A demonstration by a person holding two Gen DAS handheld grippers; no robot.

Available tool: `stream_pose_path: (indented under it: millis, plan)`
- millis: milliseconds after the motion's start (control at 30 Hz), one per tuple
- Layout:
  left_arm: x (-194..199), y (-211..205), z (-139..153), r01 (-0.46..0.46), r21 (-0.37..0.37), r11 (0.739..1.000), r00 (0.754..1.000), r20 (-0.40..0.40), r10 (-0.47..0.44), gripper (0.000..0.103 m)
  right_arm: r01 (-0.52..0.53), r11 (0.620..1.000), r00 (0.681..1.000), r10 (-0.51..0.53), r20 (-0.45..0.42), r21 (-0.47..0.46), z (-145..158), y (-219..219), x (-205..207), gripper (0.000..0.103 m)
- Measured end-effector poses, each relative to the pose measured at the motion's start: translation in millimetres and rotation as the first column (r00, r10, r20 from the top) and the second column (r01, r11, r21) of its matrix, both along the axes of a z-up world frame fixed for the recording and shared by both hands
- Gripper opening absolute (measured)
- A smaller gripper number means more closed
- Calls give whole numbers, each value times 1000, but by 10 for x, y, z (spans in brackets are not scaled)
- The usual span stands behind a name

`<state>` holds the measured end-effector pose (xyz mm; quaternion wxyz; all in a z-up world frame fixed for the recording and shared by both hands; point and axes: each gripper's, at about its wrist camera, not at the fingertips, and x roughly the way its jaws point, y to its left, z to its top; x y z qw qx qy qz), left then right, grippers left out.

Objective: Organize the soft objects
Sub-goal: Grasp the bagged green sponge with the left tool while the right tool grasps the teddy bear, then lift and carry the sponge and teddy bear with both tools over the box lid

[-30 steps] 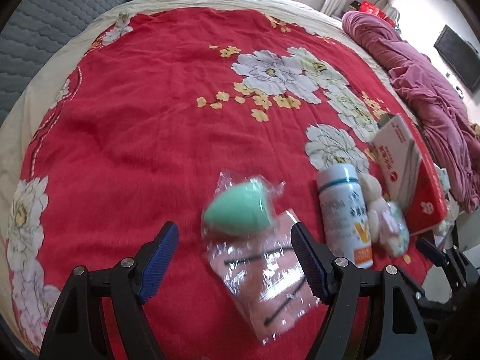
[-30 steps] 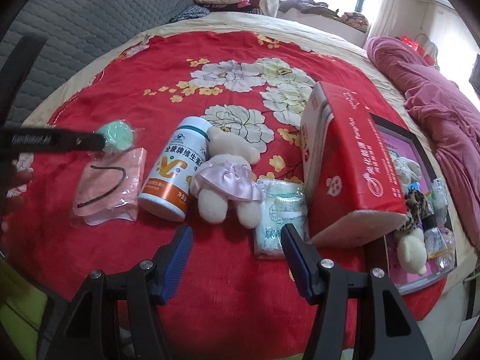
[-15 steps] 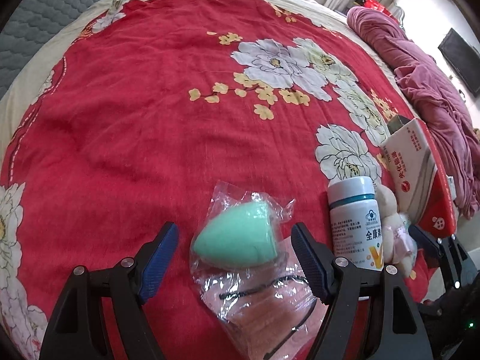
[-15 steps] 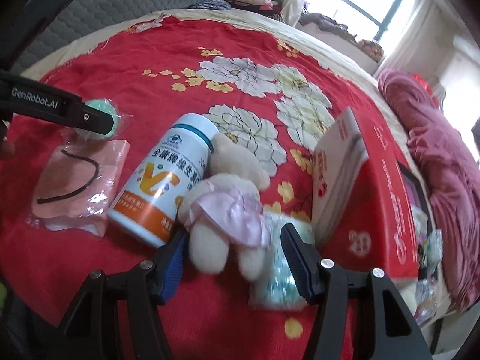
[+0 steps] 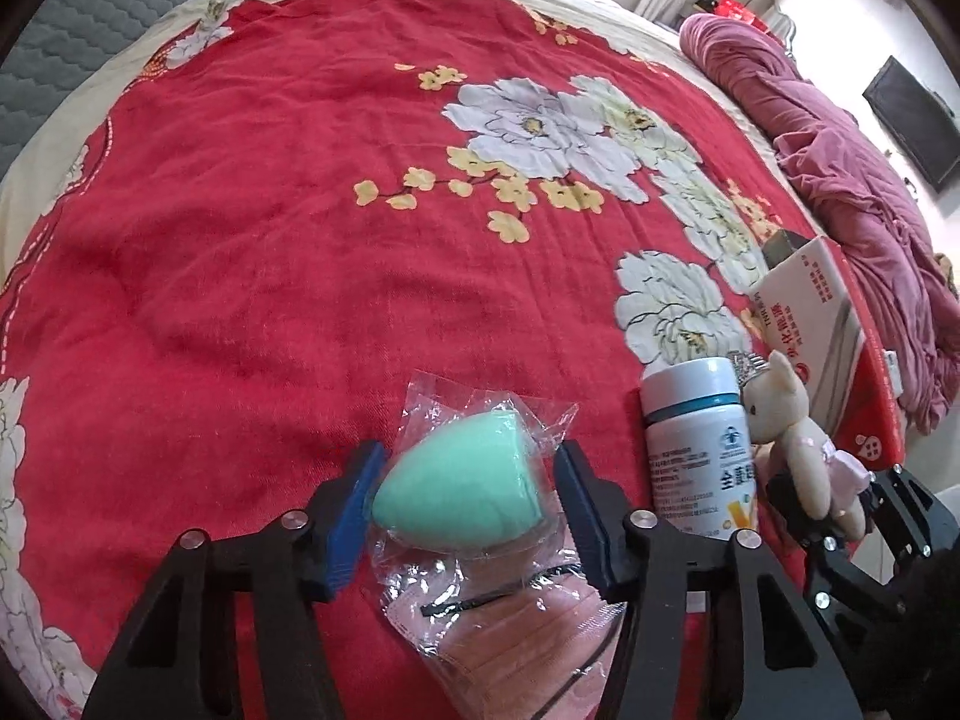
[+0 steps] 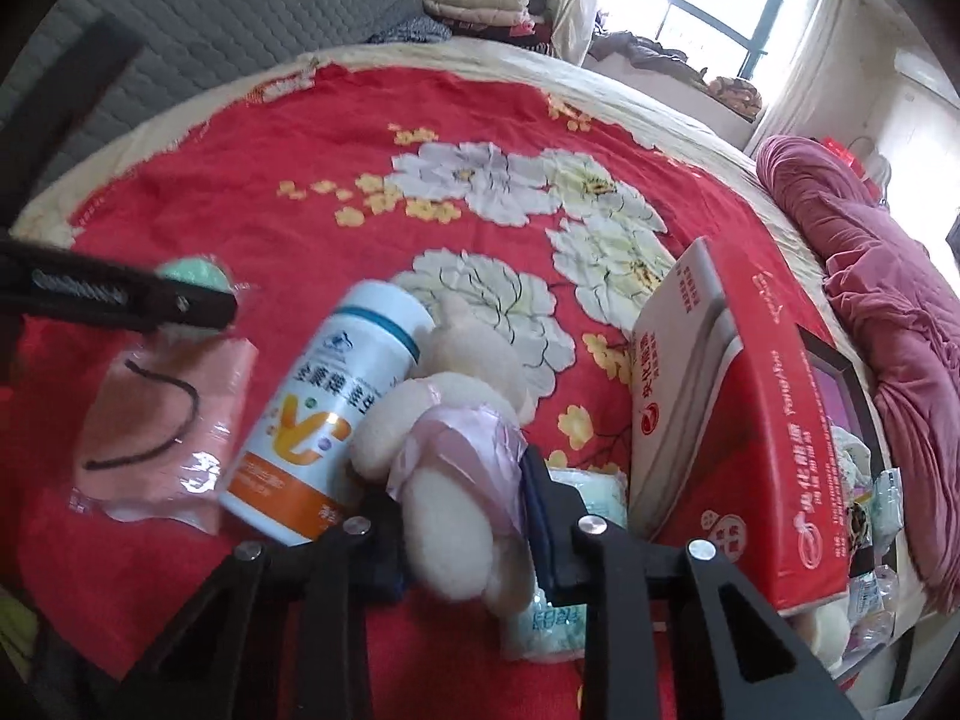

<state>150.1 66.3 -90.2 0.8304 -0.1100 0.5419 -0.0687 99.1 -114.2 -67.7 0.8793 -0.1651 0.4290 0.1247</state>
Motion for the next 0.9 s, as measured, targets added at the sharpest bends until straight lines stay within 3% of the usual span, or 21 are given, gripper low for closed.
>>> stream_pose_path:
  millis: [267, 700, 900]
  plan:
    - [-127, -148, 313, 37, 20, 999, 997, 65, -38, 56, 9, 994, 1000, -9, 7, 111, 336, -66, -96, 30]
    - [-427, -374, 902, 72, 64, 995, 982, 172, -82, 56, 22, 982, 998, -31, 50, 186, 770, -155, -281, 30]
    - [-611, -552, 1085, 104, 44, 994, 972, 206, -111, 56, 50, 971, 996, -67, 62, 234, 952, -316, -413, 30]
